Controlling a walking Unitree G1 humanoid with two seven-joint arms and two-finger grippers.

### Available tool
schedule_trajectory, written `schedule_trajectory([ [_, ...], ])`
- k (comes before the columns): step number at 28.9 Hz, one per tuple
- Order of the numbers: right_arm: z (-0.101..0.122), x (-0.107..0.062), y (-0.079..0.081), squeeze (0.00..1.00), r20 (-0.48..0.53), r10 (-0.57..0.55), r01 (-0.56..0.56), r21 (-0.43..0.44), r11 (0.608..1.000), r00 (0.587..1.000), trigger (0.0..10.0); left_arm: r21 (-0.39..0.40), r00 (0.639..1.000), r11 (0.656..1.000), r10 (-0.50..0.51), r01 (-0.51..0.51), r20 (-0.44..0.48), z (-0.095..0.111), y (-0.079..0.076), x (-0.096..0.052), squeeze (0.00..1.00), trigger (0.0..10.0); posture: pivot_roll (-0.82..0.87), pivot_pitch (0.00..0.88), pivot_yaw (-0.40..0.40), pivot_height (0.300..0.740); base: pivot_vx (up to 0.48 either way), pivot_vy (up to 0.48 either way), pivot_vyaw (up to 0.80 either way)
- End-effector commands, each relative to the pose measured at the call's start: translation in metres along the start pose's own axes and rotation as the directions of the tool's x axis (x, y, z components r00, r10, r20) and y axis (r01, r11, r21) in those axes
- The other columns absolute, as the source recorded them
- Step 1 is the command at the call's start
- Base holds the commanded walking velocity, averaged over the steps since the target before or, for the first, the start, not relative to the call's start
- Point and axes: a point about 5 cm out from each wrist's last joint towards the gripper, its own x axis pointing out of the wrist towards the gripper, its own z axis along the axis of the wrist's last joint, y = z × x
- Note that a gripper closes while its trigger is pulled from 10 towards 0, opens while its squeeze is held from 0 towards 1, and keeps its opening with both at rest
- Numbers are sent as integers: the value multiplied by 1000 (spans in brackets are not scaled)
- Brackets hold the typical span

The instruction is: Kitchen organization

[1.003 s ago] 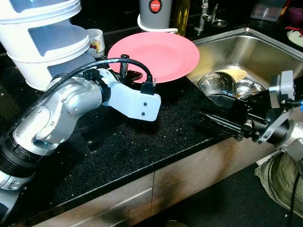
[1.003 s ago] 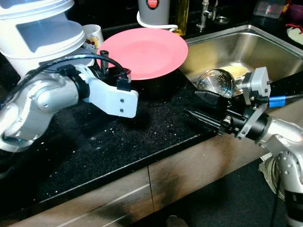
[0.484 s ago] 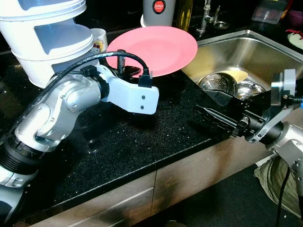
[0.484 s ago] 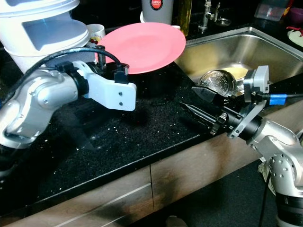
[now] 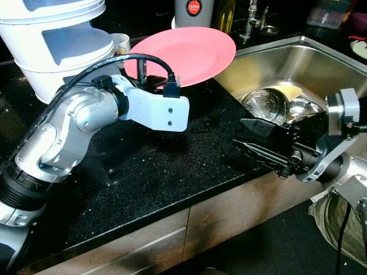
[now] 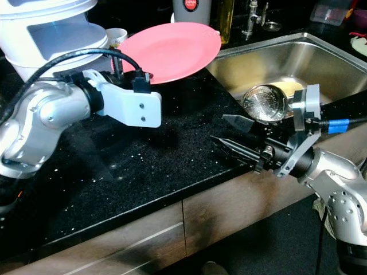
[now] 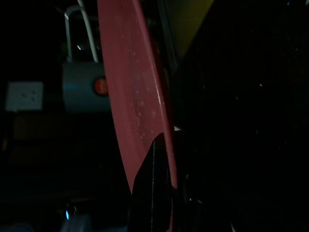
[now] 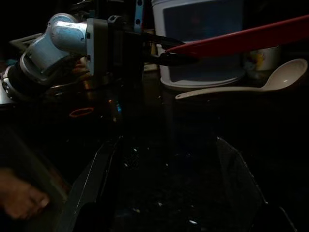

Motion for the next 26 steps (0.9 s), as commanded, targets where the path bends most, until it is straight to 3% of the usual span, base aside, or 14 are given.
schedule_trajectory([
  [1, 2, 0, 2, 0, -8, 18, -18, 3, 1000, 1000, 10000, -24, 1000, 1000, -5, 5, -5, -2, -2, 0, 0, 10000, 2, 53, 22, 732, 0, -431, 0],
  [20, 3, 4, 4, 0, -7, 29, -29, 4, 1000, 1000, 10000, -38, 1000, 999, -3, 2, -14, -5, -2, -1, 0, 10000, 1, 51, 17, 732, 0, -441, 0],
  [26, 4, 6, -7, 0, -11, -68, 68, -25, 997, 998, 10000, -38, 1000, 999, 0, -1, -12, -5, -1, 0, 0, 10000, 1, 47, 16, 732, 0, -442, 0],
])
